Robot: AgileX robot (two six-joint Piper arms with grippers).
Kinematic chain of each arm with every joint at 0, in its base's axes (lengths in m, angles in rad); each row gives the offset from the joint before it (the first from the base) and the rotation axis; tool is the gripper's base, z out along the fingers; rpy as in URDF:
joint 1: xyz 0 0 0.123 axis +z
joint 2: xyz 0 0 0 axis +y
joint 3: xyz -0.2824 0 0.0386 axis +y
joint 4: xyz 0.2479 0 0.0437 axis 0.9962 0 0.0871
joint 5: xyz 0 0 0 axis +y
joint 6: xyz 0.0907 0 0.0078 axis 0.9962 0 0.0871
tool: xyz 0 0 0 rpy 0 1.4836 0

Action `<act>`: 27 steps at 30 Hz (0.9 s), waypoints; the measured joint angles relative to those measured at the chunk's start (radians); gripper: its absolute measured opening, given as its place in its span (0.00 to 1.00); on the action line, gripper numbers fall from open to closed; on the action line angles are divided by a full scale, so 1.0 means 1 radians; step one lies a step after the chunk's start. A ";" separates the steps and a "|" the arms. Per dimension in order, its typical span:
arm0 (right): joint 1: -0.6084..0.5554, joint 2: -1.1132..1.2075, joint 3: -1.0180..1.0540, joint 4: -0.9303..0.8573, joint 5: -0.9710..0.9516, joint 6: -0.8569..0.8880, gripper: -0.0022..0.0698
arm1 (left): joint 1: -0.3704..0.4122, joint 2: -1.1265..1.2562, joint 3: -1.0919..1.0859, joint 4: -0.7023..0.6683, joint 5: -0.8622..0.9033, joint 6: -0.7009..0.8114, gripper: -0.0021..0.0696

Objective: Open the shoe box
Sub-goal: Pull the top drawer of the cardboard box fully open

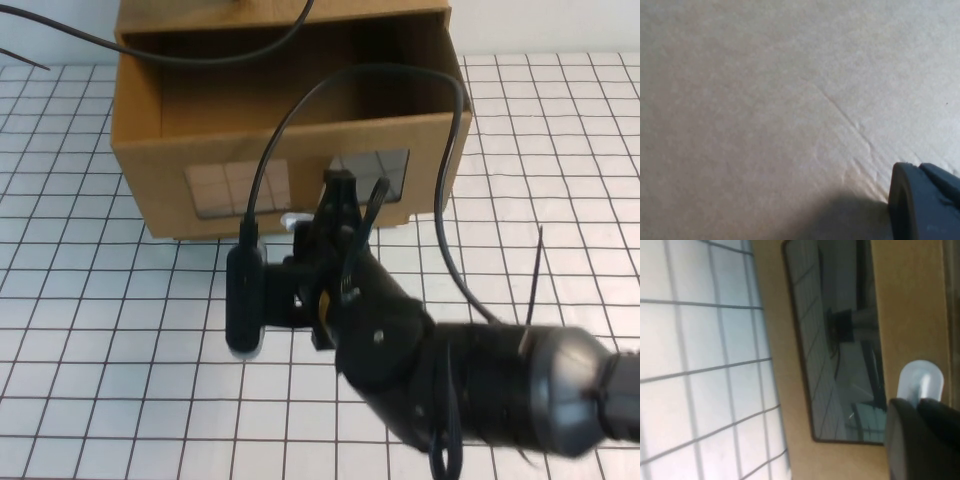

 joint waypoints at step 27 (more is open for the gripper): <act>0.234 -0.212 0.112 0.312 0.227 0.174 0.23 | 0.000 -0.066 0.002 -0.016 0.045 0.027 0.03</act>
